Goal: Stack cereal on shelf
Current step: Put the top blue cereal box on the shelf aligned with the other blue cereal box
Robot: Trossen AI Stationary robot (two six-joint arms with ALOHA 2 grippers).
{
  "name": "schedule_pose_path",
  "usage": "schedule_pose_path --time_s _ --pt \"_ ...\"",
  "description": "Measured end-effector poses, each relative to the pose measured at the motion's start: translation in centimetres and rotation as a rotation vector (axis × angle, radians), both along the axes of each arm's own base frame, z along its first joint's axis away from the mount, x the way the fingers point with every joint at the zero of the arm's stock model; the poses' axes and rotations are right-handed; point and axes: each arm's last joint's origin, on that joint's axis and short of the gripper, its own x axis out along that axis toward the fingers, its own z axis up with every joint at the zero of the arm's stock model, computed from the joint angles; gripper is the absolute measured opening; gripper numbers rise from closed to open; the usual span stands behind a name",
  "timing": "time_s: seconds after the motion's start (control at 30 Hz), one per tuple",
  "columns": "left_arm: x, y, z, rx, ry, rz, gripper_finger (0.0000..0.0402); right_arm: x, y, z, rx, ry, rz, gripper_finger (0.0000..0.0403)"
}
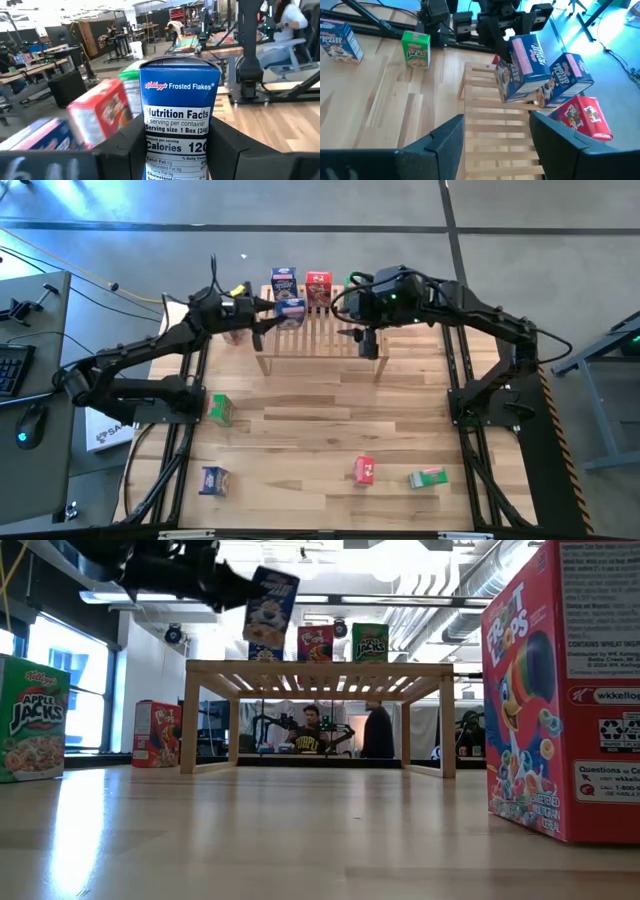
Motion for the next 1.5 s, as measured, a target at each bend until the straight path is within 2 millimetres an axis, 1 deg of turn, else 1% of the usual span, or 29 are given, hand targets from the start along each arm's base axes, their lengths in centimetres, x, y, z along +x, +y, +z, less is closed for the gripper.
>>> schedule_pose_path --time_s 0.13,0.3,0.5,0.73,0.83,1.1,1.23,1.37,1.5 --pt "-1.2 1.1 -1.3 -0.014 -0.022 -0.01 0.0145 0.0 0.0 0.0 -0.003 -0.002 0.002 0.0213" --pt "-2.0 2.4 -2.6 -0.035 -0.036 0.013 0.0145 0.1 0.0 0.1 -0.005 -0.016 0.003 0.0213" --pt "-1.9 4.1 -4.0 -0.068 -0.016 0.04 0.0145 0.2 0.0 0.2 -0.002 -0.024 0.005 0.0213" --pt "-1.7 5.3 -4.8 -0.107 -0.038 0.028 0.0148 0.2 0.0 0.2 -0.001 -0.029 0.007 0.0213" --pt "-1.8 5.5 -4.9 -0.107 -0.033 0.037 0.016 0.2 0.0 0.2 -0.002 -0.031 0.007 0.0213" --pt "-1.8 5.6 -5.2 -0.096 -0.013 0.049 0.0207 0.3 0.0 0.2 -0.002 -0.031 0.007 0.0213" --pt "-1.8 5.6 -5.1 -0.078 -0.011 0.05 0.0222 0.3 0.0 0.2 -0.002 -0.032 0.007 0.0213" --pt "-1.8 5.6 -4.4 -0.056 -0.028 0.049 0.0227 0.2 0.0 0.2 0.002 -0.026 0.011 0.0213" --pt "-2.2 5.2 -3.5 -0.025 -0.047 0.05 0.0227 0.2 0.0 0.0 -0.003 -0.011 0.006 0.0212"
